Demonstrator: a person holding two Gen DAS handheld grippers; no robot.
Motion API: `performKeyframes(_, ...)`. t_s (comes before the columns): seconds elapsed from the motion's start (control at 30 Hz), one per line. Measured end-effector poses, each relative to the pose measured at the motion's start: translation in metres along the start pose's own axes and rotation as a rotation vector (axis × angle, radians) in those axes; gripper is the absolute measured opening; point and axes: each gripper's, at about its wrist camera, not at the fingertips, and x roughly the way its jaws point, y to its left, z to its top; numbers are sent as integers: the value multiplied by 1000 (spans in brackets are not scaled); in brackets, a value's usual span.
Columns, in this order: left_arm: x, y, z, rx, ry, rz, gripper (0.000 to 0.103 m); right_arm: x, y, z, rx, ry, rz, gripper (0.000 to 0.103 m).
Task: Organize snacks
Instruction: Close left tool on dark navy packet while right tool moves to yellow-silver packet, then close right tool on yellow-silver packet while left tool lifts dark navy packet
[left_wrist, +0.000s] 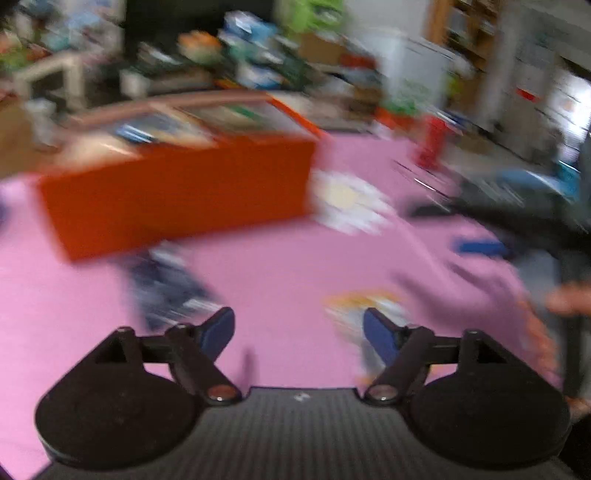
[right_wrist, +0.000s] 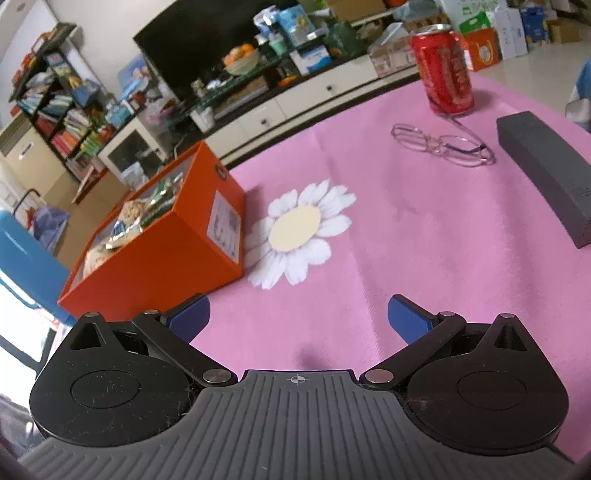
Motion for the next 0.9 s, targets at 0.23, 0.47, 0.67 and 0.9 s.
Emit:
performKeyframes(0.23,50,66,25,-97,108,215,86,10,15,-5,-50,33,5,94)
performKeyframes(0.47,81,70,24,-118,126,237,84,21,16,-8,-64,68,-20,94)
performKeyframes(0.67,58,84,10,-106,134,203,62,25,19,-9,-76,84,-17,94)
performKeyframes(0.9,-4,97,-41,-99,136,197,62,27,25,-13,-116,98,-21,94)
